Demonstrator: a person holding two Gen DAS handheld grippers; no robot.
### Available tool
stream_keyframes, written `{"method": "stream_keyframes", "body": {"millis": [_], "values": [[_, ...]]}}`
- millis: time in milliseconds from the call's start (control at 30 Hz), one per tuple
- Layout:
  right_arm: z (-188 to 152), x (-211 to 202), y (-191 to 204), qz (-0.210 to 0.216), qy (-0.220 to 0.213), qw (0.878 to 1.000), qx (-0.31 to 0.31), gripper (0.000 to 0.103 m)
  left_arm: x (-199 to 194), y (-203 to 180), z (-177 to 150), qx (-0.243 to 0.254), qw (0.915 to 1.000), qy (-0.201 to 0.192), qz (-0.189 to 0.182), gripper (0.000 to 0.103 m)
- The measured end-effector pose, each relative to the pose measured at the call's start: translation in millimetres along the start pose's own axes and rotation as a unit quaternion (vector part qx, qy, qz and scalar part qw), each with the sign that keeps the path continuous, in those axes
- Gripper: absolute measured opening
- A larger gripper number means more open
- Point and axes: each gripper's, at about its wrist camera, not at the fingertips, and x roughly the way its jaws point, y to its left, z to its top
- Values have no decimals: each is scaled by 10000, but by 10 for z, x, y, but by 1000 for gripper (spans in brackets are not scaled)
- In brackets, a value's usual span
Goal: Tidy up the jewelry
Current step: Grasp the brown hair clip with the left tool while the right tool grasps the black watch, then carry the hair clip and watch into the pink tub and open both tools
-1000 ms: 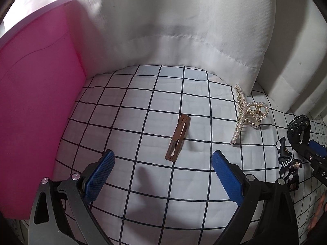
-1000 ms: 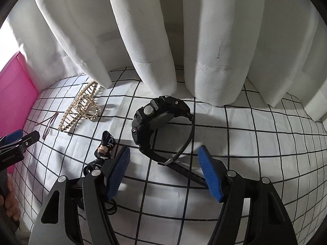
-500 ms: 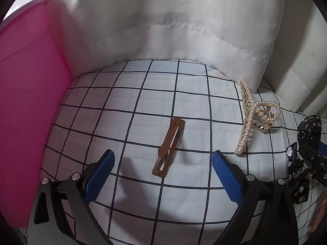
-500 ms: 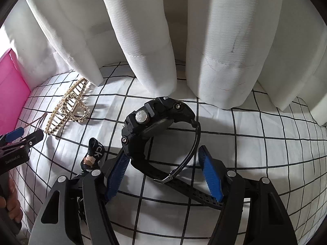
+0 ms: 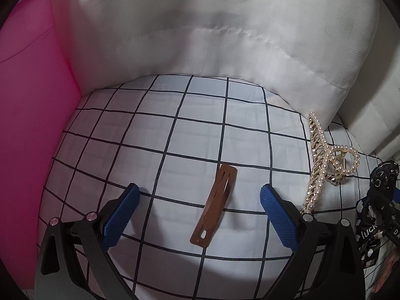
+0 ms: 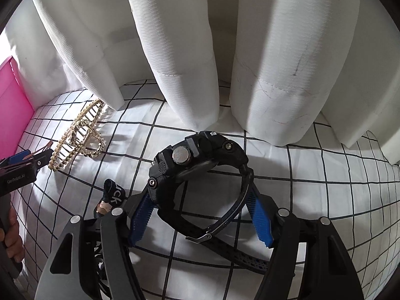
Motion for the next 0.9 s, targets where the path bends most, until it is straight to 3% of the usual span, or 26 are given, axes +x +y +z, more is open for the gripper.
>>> {"method": "stream_keyframes", "body": {"millis": [167, 267, 367, 467, 533, 900], "values": [[-3, 13, 23, -63, -85, 9999, -67, 66, 10, -8, 8, -51, 9999, -113, 20, 95], [-16, 11, 24, -56, -105, 9999, -77, 66, -8, -9, 22, -61, 9998, -163, 10, 86], [-31, 0, 21, -54, -113, 9999, -86, 66, -119, 28, -56, -47, 9997, -232, 9, 68], [-42, -7, 23, -38, -119, 9999, -94, 66, -183, 60, -104, -23, 9996, -265, -12, 43], [-65, -34, 7, -20, -119, 9999, -105, 65, -216, 59, -119, 14, 9996, -254, -71, 15], [-192, -214, -63, 81, -186, 9998, 47, 65, -450, 71, -346, 52, 9994, -161, -312, 13]]}}
